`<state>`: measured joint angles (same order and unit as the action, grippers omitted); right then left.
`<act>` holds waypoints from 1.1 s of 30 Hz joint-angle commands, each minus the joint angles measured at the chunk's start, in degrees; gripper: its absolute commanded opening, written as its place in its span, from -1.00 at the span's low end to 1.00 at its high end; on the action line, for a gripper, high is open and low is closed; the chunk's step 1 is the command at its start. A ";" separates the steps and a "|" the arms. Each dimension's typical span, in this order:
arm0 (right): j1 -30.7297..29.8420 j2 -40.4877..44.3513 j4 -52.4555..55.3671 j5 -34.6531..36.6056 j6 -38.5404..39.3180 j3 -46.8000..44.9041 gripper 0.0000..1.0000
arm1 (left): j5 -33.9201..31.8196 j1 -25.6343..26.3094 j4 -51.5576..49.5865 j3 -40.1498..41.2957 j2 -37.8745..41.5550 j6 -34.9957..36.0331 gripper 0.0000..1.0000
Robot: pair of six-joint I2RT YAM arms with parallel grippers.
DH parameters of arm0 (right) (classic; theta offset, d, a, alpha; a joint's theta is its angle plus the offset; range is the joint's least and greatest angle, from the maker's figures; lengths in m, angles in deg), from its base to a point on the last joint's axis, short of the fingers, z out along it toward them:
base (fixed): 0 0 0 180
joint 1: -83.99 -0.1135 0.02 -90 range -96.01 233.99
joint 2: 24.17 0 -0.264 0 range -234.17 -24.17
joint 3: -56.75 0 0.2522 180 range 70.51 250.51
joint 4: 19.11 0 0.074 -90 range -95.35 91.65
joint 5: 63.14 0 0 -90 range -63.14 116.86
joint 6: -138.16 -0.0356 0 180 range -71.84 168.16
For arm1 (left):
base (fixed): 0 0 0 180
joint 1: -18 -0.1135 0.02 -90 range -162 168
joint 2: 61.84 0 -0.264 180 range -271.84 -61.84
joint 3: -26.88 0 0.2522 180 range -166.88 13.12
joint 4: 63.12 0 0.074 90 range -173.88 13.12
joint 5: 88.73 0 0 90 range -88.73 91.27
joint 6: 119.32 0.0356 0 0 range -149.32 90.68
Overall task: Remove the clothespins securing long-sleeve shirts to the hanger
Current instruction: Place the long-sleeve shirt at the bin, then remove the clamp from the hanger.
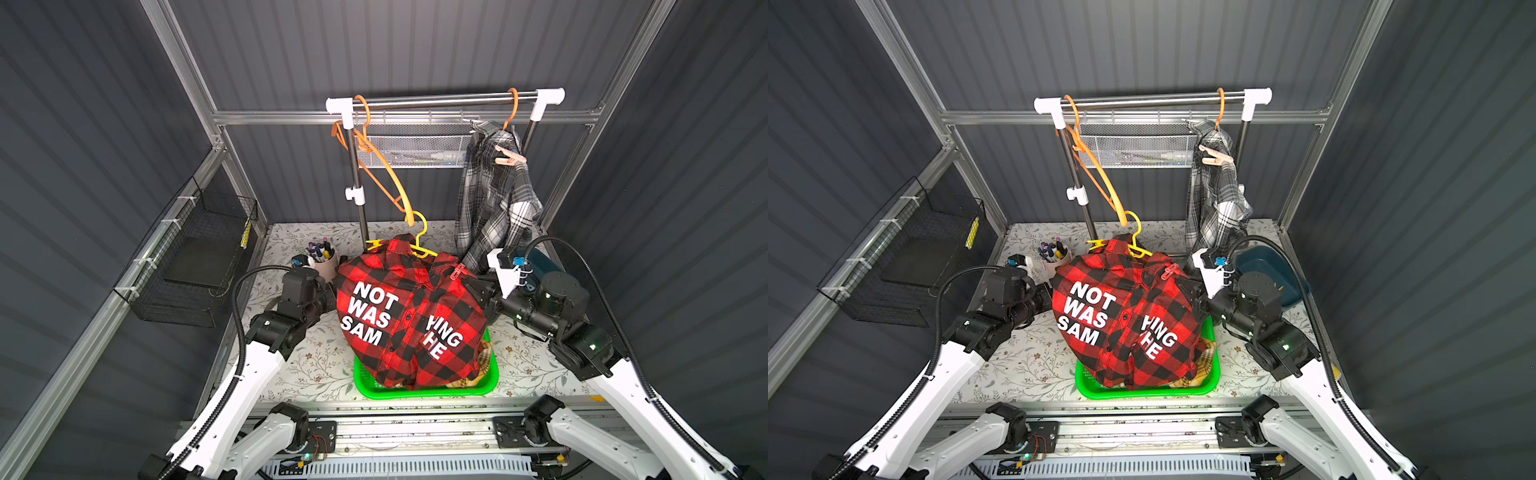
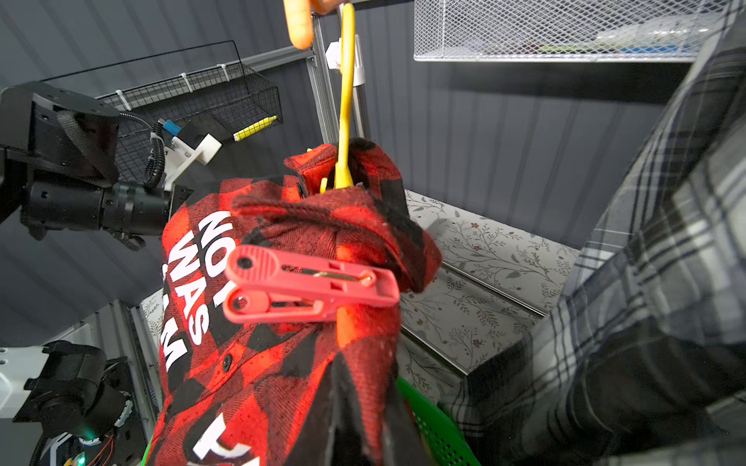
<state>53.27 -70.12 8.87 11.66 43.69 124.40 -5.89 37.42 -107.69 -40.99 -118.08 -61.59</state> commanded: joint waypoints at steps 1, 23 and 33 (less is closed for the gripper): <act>0.32 0.25 -0.21 1.72 0.45 1.24 -1.00 | 3.78 -3.44 -2.04 -1.12 -2.17 0.12 0.83; 0.31 -0.81 2.56 4.77 1.13 -0.31 -1.00 | 29.73 -10.72 19.88 0.36 2.61 -4.54 0.67; 0.22 -1.34 5.18 -3.44 2.45 1.56 -1.00 | 42.32 -10.33 30.36 -0.99 -0.79 -9.10 0.63</act>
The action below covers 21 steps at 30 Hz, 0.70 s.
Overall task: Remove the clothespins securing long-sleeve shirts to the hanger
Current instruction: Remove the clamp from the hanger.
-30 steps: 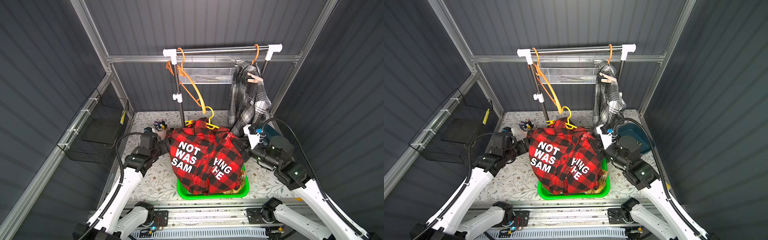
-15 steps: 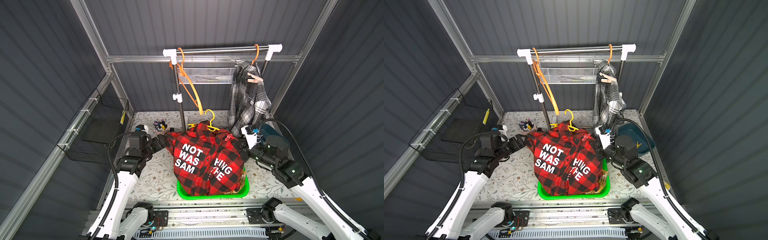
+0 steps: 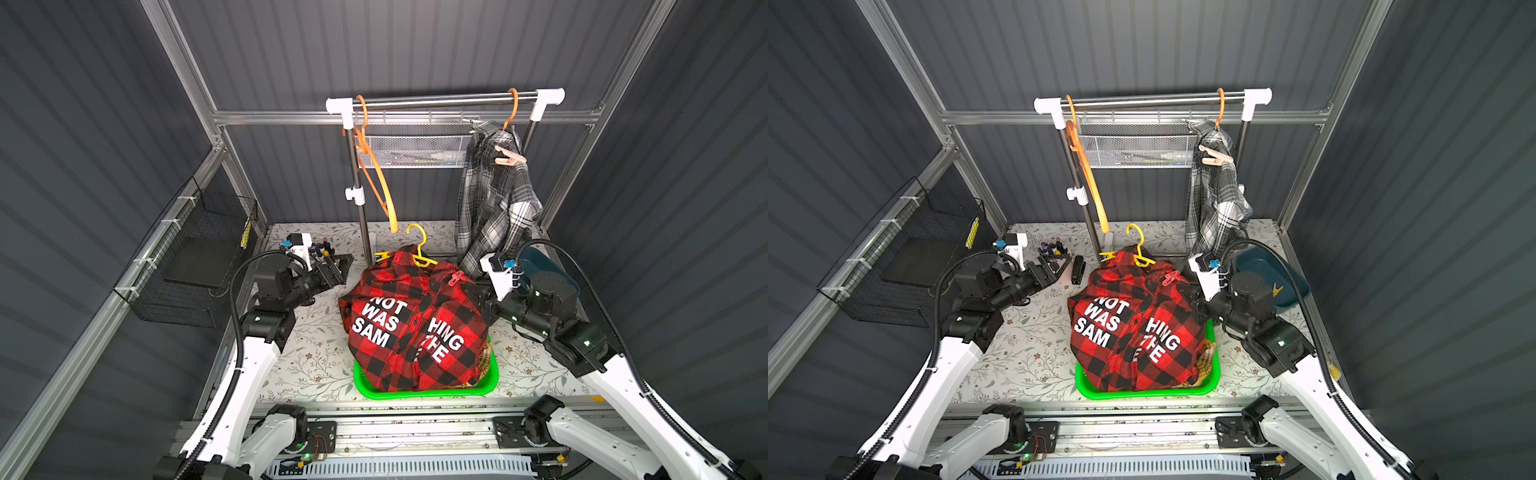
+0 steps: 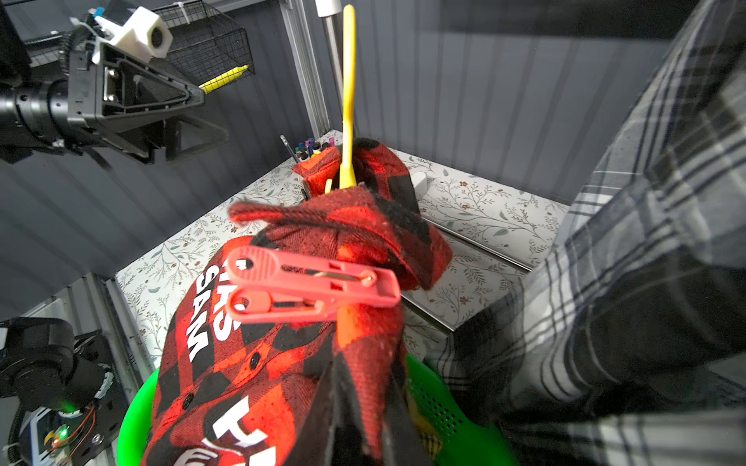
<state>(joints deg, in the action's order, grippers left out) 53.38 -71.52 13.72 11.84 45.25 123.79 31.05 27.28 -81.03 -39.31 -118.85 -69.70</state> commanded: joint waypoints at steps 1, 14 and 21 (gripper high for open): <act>0.12 -0.33 0.77 -6.32 0.83 2.19 -1.00 | 4.85 0.15 3.03 -3.37 0.09 -0.58 0.63; -7.35 -5.50 -3.82 -6.20 -1.99 0.68 -1.00 | -8.59 17.45 -2.43 -6.65 -3.66 7.43 0.59; -9.83 -7.55 -5.83 -6.24 -2.37 1.30 -1.00 | -17.28 23.28 -5.97 -8.57 -7.06 11.88 0.56</act>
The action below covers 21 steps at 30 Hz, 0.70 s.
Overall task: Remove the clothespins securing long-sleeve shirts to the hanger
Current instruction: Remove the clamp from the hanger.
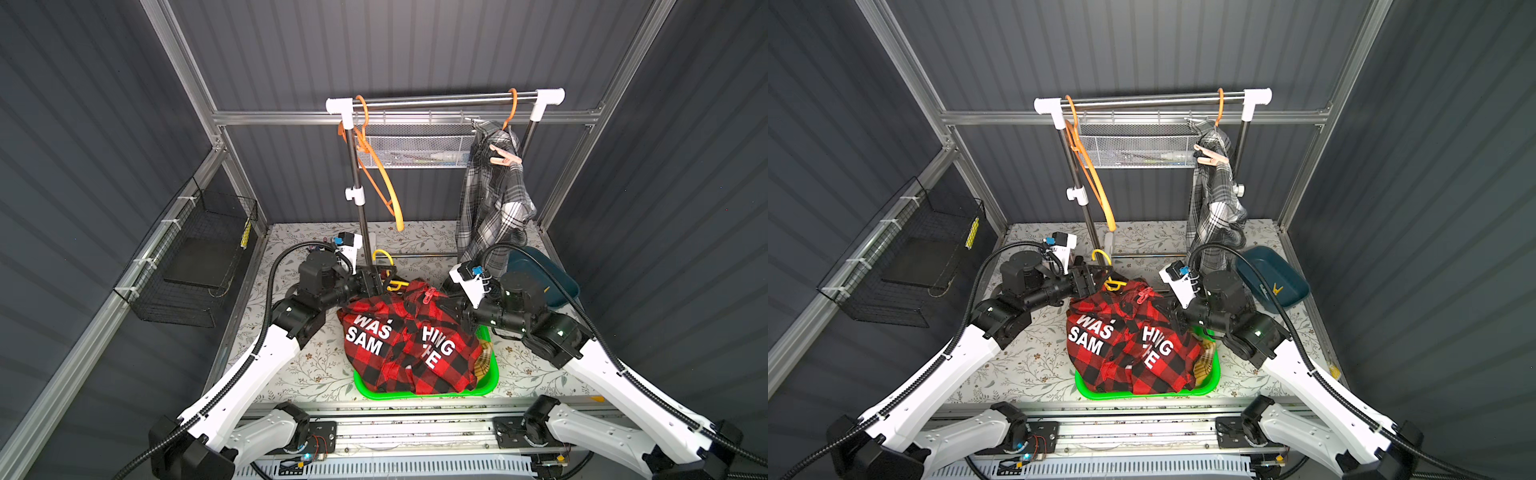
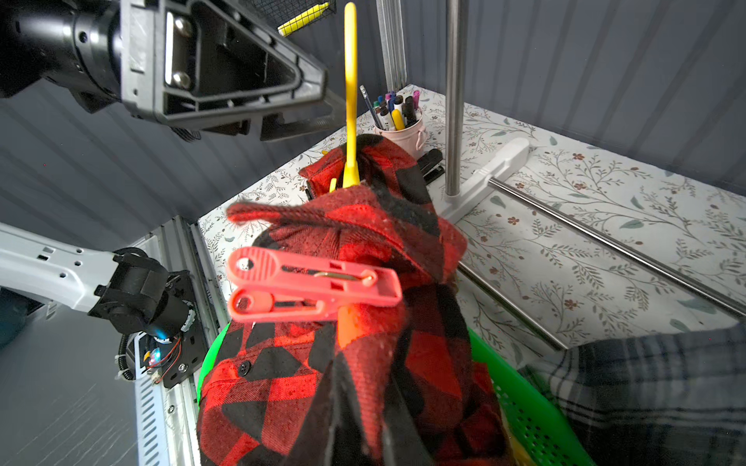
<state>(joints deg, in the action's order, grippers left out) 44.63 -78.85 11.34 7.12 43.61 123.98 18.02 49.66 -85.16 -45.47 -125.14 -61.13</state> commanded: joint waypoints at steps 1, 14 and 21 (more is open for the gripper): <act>-1.48 -0.50 -3.52 -1.52 -0.76 1.19 -1.00 | -4.56 1.07 -1.55 -2.71 -1.58 3.73 0.54; -3.40 -2.41 -7.46 -1.52 -2.20 0.23 -1.00 | -3.26 1.80 3.06 -5.94 -7.96 7.95 -0.08; -3.54 -2.37 -6.75 -0.67 -1.81 0.21 -0.61 | -2.35 1.82 3.24 -6.66 -8.81 13.08 -0.69</act>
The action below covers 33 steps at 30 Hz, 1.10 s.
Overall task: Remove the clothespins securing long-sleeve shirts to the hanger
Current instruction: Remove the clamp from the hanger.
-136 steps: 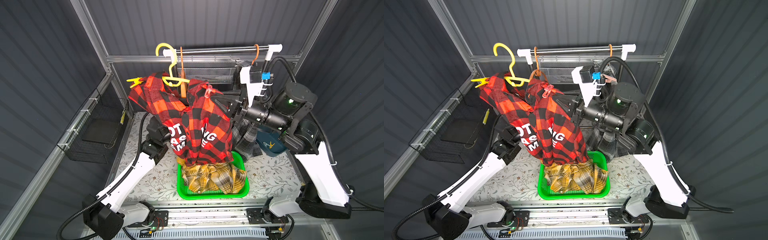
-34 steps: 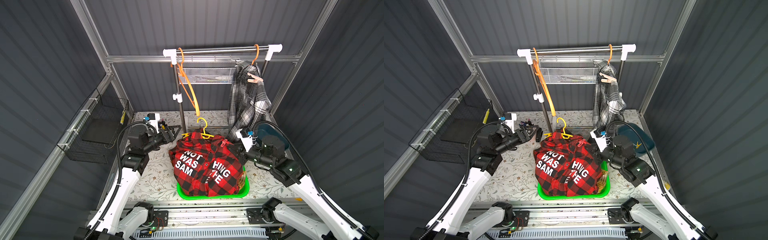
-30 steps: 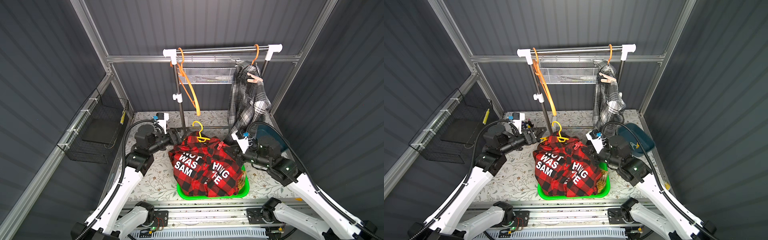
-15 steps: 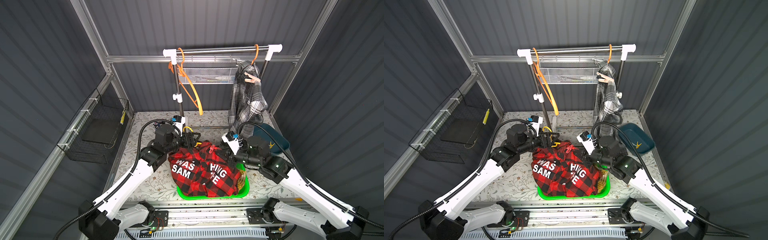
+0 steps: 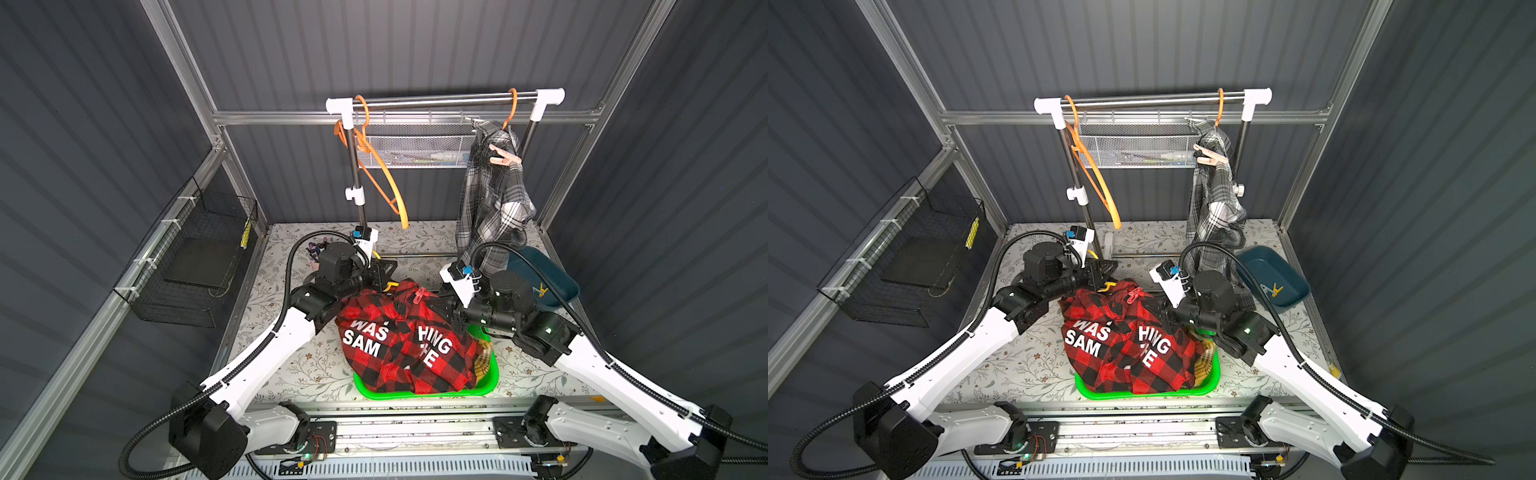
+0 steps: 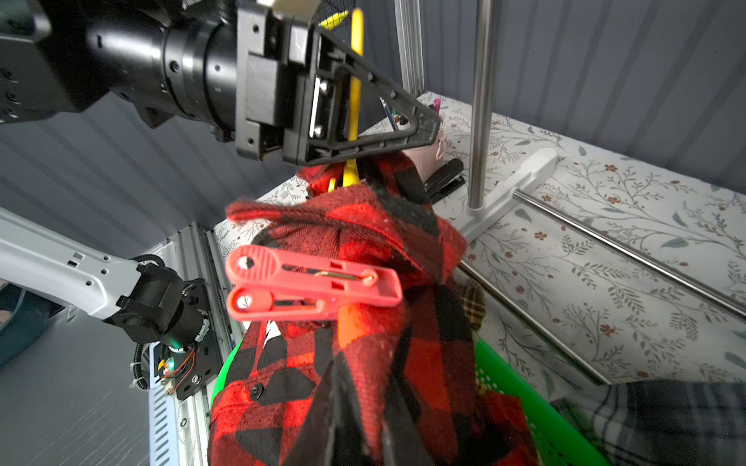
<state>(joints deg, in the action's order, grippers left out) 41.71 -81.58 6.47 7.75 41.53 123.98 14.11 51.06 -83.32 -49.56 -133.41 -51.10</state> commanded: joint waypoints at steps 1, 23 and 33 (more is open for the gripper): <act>-0.61 0.58 -1.64 -0.90 0.44 0.16 -0.49 | 1.74 0.43 0.66 -3.09 -0.78 4.12 -0.85; -0.52 9.21 10.15 11.08 15.87 5.24 0.51 | 15.65 -2.40 -22.72 -19.85 -10.12 24.51 -1.00; -1.57 4.47 8.84 7.83 19.33 7.48 0.56 | 18.11 -3.84 -25.50 -22.75 -12.78 24.50 -1.00</act>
<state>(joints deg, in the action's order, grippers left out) 40.61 -76.35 15.71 16.64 58.80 129.58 29.82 47.65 -106.53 -69.93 -145.17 -27.71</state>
